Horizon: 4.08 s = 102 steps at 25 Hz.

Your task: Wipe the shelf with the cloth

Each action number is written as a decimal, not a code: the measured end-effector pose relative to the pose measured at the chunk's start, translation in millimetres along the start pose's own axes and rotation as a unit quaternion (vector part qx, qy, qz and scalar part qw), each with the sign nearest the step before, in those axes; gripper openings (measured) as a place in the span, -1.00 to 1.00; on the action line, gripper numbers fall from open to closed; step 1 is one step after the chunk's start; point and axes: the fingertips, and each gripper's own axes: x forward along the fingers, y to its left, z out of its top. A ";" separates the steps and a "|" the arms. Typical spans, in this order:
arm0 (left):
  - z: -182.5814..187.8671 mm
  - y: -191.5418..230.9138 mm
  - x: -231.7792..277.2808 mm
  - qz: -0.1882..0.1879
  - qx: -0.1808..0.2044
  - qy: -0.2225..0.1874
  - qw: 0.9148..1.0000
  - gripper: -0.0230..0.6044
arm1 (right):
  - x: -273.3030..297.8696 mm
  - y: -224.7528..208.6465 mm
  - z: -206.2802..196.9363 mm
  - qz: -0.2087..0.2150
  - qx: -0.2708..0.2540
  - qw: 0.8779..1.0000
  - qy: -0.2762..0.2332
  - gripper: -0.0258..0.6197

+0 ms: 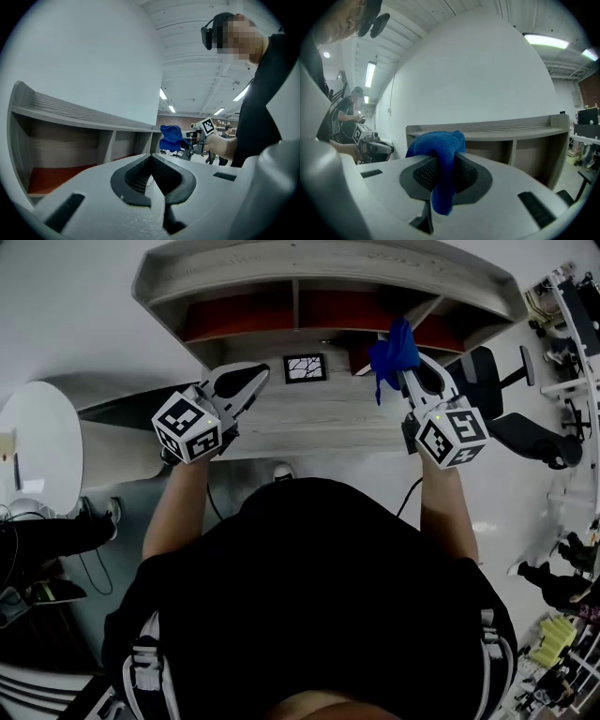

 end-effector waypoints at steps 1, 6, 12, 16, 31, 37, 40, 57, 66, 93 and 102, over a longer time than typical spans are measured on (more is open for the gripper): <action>1.4 7.4 -2.5 -0.001 0.001 -0.001 1.000 -0.88 | 5.6 2.3 1.3 -0.002 -0.001 1.000 0.001 -0.76; 8.8 49.3 -17.2 -0.001 -0.002 -0.009 1.000 -0.88 | 30.3 10.4 10.1 -0.017 -0.002 1.000 0.000 -0.76; 4.5 77.4 -24.8 -0.015 -0.011 -0.008 1.000 -0.88 | 50.5 17.5 11.7 -0.036 -0.003 0.999 0.004 -0.76; 7.4 86.0 -25.5 -0.022 -0.011 -0.010 1.000 -0.88 | 54.8 19.1 12.1 -0.045 -0.001 0.999 0.006 -0.76; 1.5 109.6 -43.3 -0.033 -0.022 -0.012 0.999 -0.88 | 76.5 39.8 11.2 -0.057 0.001 0.998 0.008 -0.76; -6.8 110.0 -44.6 -0.036 -0.028 0.003 0.999 -0.88 | 78.0 40.0 7.1 -0.060 0.008 0.998 0.006 -0.76; -8.8 109.2 -46.1 -0.034 -0.033 0.005 0.999 -0.88 | 80.1 41.6 8.9 -0.058 0.006 0.998 0.005 -0.76; -7.8 102.9 -46.2 -0.020 -0.023 0.001 1.000 -0.88 | 77.8 31.9 9.8 -0.046 0.007 0.999 0.003 -0.76; 3.8 99.4 -32.2 0.007 -0.017 -0.002 1.000 -0.88 | 85.8 13.2 15.9 -0.018 0.006 1.000 -0.002 -0.76; -1.7 104.2 -32.0 0.117 -0.039 0.004 0.992 -0.88 | 173.9 -15.0 -53.6 0.091 -0.002 0.992 0.087 -0.76; -10.4 102.3 -47.1 0.151 -0.048 0.012 0.987 -0.88 | 211.4 -15.5 -79.5 0.113 -0.009 0.986 0.119 -0.76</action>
